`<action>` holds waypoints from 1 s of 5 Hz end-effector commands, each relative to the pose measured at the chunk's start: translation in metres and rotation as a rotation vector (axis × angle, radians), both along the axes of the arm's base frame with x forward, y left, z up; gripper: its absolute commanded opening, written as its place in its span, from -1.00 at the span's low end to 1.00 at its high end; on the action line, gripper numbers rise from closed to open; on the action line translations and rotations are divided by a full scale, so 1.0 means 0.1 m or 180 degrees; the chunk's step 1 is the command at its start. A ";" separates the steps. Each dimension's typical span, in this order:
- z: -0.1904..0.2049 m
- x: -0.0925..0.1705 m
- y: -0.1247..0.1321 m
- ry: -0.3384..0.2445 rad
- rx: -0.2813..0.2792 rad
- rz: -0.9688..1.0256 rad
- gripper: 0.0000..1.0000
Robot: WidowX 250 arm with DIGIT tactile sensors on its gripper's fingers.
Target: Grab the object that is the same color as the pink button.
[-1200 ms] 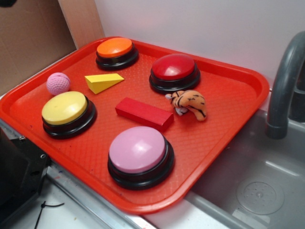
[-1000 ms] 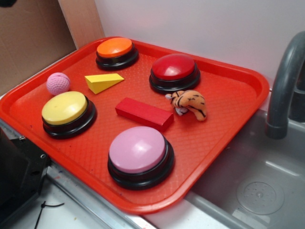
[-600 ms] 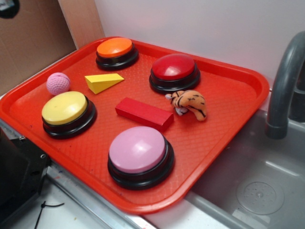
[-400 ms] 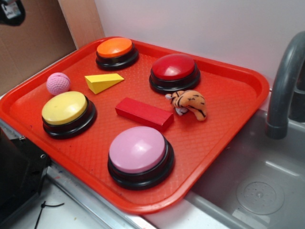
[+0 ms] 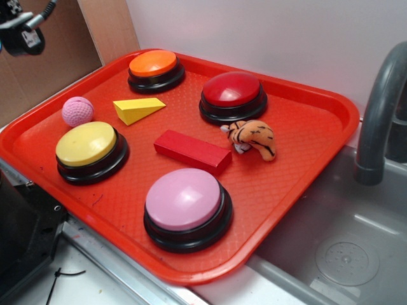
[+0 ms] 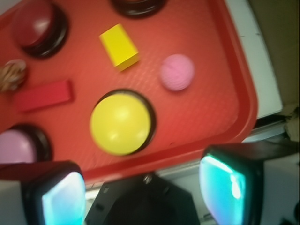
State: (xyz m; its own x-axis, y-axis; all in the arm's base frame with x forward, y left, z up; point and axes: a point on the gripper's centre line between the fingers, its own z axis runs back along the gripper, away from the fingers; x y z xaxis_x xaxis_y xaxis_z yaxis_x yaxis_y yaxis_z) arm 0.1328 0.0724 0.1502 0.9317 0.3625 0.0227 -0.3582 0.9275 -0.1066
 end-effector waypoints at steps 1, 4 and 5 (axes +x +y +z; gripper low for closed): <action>-0.33 0.11 0.26 -0.0078 0.0498 0.0783 1.00; -0.85 0.30 0.40 -0.0414 0.0697 0.1699 1.00; -0.95 0.37 0.46 -0.0441 0.0759 0.1709 1.00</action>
